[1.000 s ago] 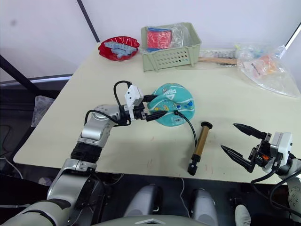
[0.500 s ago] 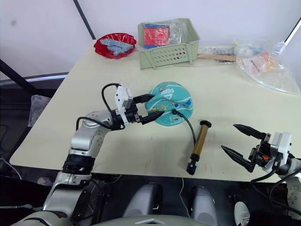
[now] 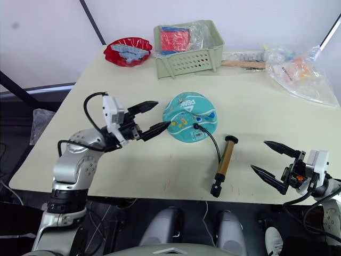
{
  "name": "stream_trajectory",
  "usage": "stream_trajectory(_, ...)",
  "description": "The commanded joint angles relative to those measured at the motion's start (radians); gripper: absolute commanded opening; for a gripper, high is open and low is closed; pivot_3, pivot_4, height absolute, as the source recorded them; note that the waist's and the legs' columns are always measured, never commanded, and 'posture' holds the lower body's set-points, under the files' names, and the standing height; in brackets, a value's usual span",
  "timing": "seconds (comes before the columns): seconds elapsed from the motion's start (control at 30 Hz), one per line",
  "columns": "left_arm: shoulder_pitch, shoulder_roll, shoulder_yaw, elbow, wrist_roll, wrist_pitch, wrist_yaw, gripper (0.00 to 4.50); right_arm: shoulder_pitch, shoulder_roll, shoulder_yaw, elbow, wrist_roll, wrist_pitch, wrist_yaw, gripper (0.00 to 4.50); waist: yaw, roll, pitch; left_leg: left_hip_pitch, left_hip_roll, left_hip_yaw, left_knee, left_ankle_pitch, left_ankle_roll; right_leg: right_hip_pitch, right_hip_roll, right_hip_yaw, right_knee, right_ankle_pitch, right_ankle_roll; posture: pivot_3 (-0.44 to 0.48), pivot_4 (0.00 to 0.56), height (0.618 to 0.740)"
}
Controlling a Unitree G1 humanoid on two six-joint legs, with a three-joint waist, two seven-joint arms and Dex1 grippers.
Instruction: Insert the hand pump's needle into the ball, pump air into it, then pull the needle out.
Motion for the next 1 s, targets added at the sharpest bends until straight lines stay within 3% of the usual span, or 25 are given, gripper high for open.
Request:
stream_trajectory(0.03, 0.065, 0.031, 0.063, -0.108, -0.034, 0.013, 0.034, 4.45, 0.007, 0.000, -0.029, -0.014, 0.026, -0.025, 0.008, 4.50, 0.003, 0.000, 0.000, 0.000, 0.000, 0.000, 0.000, 0.000, 0.000, 0.000, 0.000, 0.000, 0.000, 0.000, 0.000, 0.000, 0.150, 0.738)
stream_trajectory(0.3, 0.286, 0.089, 0.137, -0.191, 0.033, 0.006, 0.134, 4.45, 0.046, 0.003, -0.041, 0.013, 0.030, -0.058, 0.032, 4.50, 0.003, 0.001, 0.001, 0.002, 0.001, 0.000, 0.000, 0.000, 0.000, 0.000, 0.001, 0.003, 0.001, -0.001, 0.002, 0.000, 0.150, 0.738)
stream_trajectory(0.57, 0.492, 0.105, 0.224, -0.140, 0.069, -0.089, 0.122, 4.45, 0.061, -0.027, -0.078, 0.148, 0.006, -0.138, 0.098, 4.50, 0.004, 0.001, 0.001, 0.003, 0.003, 0.001, 0.000, 0.000, 0.000, -0.001, 0.004, 0.007, 0.001, -0.002, -0.001, 0.000, 0.150, 0.738)
stream_trajectory(1.0, 0.594, 0.127, 0.306, 0.110, 0.085, -0.261, 0.036, 4.45, 0.062, -0.061, -0.146, 0.333, 0.011, -0.244, 0.176, 4.50, 0.004, 0.001, 0.001, 0.006, 0.005, 0.005, -0.001, -0.001, 0.000, -0.002, 0.010, 0.019, 0.001, -0.003, -0.003, 0.000, 0.150, 0.738)
